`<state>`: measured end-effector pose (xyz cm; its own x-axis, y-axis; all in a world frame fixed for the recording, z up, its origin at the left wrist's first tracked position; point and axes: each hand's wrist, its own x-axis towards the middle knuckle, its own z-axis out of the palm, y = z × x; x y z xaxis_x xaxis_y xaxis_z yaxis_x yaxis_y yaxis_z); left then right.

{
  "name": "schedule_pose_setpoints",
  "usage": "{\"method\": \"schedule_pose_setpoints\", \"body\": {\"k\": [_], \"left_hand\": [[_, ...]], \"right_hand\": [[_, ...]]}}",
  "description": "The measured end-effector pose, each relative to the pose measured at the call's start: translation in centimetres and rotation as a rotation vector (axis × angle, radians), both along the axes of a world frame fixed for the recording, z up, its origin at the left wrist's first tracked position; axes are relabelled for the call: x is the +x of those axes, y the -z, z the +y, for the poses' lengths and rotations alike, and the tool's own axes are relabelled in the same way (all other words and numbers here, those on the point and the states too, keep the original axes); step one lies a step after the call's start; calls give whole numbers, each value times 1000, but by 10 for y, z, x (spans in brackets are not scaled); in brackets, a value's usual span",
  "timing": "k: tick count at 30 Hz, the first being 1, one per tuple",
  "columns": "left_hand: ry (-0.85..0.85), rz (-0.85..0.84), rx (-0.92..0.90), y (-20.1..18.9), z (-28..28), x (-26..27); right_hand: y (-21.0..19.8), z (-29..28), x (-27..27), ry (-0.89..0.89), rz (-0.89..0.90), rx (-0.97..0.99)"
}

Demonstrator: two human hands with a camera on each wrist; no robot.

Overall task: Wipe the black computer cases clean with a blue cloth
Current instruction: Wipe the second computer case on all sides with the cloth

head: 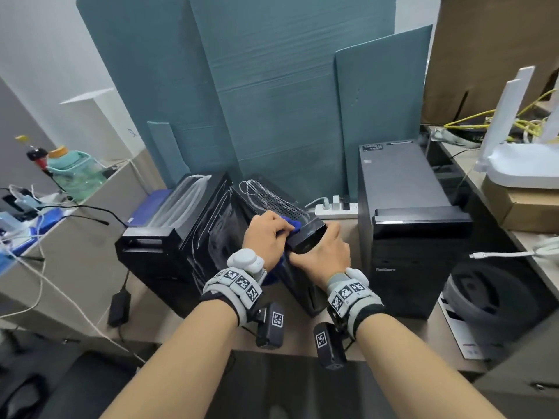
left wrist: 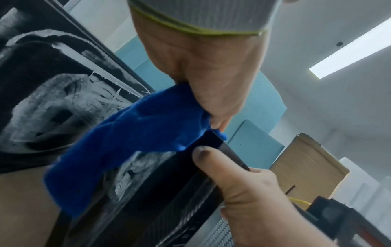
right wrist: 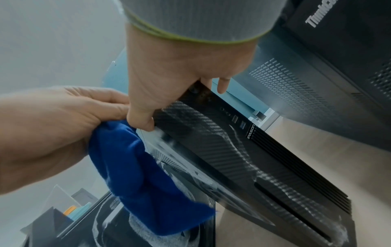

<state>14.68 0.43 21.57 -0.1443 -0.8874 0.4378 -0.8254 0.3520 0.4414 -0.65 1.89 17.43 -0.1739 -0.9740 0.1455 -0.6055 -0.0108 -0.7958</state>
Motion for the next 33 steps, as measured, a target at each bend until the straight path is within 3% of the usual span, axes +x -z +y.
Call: {"method": "schedule_pose_setpoints", "body": {"k": [3, 7, 12, 15, 18, 20, 24, 28, 31, 33], "left_hand": [[192, -18, 31, 2, 4, 1], [133, -13, -14, 5, 2, -12], [298, -264, 1, 5, 5, -28], [205, -86, -41, 13, 2, -25], [-26, 126, 19, 20, -7, -13], [-59, 38, 53, 16, -11, -12], [134, -238, 137, 1, -8, -13], [-17, -260, 215, -12, -20, -18], [144, -288, 220, -9, -14, -28], [144, -284, 220, -8, -19, -20]], "right_hand": [[4, 0, -2, -9, -2, -7], [8, -3, -1, 7, -7, -22], [17, -8, -1, 0, -29, -52], [14, -6, -1, -17, -25, -50], [11, -3, -3, -15, 27, -33], [10, -3, -4, -9, 33, -32], [13, -4, -3, -8, 7, -39], [14, -5, -1, 10, 31, -43], [15, -5, -2, -6, 25, -36], [14, -4, -1, 5, 28, -38]]}}
